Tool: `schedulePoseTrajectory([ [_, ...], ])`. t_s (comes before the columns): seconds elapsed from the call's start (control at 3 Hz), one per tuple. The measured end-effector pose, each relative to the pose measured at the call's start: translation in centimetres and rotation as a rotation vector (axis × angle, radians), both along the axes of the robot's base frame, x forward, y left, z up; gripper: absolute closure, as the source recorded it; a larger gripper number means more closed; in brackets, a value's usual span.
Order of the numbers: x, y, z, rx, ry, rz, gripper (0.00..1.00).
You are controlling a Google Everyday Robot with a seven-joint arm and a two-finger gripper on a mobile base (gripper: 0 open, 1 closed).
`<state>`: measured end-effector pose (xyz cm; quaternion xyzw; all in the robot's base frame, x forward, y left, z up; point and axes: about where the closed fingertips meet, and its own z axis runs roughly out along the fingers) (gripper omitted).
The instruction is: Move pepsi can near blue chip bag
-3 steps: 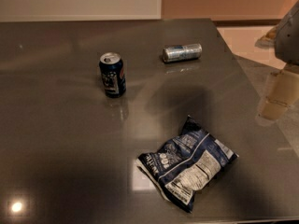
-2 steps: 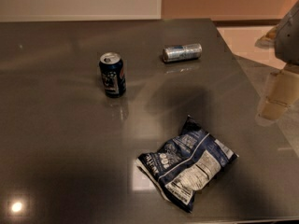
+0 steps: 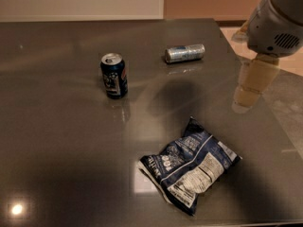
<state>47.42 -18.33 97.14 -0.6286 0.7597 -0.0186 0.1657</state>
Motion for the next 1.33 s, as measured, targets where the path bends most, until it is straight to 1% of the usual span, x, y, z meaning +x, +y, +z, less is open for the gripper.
schedulePoseTrajectory([
  [0.33, 2.9, 2.9, -1.0, 0.041, 0.004, 0.03, 0.0],
  [1.0, 7.9, 10.5, -3.4, 0.166, 0.028, 0.117, 0.0],
  [1.33, 10.2, 14.5, -4.7, 0.24, 0.056, 0.164, 0.0],
])
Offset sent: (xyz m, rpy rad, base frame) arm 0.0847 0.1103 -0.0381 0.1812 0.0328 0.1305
